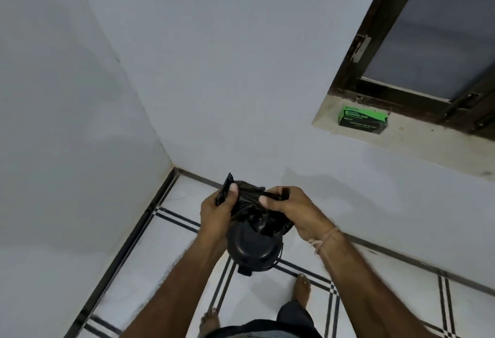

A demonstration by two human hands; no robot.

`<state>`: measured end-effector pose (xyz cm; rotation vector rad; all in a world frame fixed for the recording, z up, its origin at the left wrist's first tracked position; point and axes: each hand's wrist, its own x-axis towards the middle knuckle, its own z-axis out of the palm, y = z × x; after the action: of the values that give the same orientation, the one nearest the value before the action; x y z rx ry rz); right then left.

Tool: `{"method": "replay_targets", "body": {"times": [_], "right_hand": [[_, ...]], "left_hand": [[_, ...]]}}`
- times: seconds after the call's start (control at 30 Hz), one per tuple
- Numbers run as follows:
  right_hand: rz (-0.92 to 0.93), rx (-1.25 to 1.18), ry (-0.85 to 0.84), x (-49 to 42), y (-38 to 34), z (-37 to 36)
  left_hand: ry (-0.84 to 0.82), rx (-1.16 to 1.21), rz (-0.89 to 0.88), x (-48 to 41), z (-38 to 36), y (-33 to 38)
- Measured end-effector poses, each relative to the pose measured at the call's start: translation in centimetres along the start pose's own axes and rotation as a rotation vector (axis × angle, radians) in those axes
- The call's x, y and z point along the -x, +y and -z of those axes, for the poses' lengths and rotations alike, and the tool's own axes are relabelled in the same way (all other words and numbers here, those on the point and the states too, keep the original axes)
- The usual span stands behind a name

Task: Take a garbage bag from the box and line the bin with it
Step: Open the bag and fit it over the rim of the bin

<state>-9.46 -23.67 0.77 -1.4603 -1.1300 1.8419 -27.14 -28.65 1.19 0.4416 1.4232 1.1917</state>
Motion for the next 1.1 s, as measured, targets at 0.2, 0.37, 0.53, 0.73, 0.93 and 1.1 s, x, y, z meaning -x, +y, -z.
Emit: {"method": "replay_targets", "body": {"times": [0.2,0.37,0.53,0.73,0.93,1.1], "right_hand": [[0.065,0.006,0.189,3.4,1.3,-3.6],[0.113,-0.096,0.2,5.2,1.4,-4.5],[0.149,-0.121,0.04,7.2,1.0,-5.6],[0.121,-0.204,-0.05,8.5,0.7,-5.6],[0.085,-0.113,0.134,9.7,2.9,-7.7],[0.131,-0.089,0.094,10.6,2.3,-10.1]], "left_hand": [[0.13,0.129,0.06,2.6,5.1,-0.3],[0.225,-0.242,0.044,3.5,8.0,-1.7],[-0.07,-0.551,-0.379,6.1,6.6,-1.1],[-0.258,-0.294,-0.302,6.9,6.1,-0.8],[-0.195,-0.186,-0.214,7.7,9.1,-1.4],[-0.289,-0.154,-0.204,7.0,9.6,0.1]]}}
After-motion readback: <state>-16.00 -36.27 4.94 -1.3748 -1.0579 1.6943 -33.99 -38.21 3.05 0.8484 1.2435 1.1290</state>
